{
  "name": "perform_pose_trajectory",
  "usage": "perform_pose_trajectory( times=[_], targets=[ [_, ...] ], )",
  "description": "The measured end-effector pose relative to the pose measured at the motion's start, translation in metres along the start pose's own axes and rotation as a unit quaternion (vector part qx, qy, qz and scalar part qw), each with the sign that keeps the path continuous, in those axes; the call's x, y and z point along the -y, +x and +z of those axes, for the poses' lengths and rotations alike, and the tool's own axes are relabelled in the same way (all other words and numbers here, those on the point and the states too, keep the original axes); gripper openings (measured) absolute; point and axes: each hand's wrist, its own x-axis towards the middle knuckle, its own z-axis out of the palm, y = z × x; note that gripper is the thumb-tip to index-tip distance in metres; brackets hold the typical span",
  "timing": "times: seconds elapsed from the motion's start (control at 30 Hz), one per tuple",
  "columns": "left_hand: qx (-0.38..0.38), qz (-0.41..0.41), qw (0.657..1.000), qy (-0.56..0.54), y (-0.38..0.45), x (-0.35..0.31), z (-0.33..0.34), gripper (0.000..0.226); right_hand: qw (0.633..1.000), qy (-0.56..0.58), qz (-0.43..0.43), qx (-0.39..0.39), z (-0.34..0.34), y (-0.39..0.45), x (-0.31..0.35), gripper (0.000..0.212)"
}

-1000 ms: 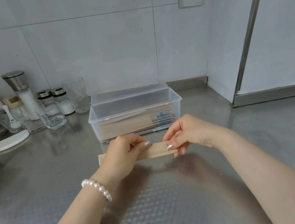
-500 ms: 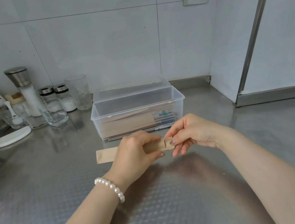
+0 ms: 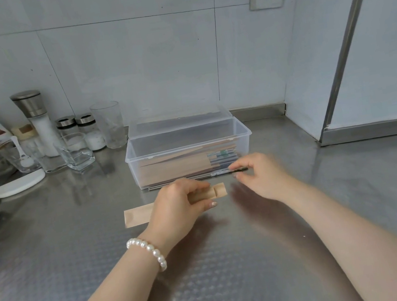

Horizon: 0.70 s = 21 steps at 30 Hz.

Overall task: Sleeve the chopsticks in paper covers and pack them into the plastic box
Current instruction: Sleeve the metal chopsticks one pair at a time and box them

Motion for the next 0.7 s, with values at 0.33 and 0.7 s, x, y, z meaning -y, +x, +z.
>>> perform_pose_trajectory(
  times=[0.33, 0.7],
  targets=[
    [0.028, -0.004, 0.999, 0.026, 0.000, 0.001, 0.002, 0.036, 0.988, -0.139, -0.053, 0.036, 0.011, 0.007, -0.008, 0.030],
    [0.050, -0.005, 0.998, 0.042, -0.001, 0.001, -0.001, 0.036, 0.996, -0.090, -0.020, 0.016, 0.005, 0.006, -0.011, 0.011]
  ],
)
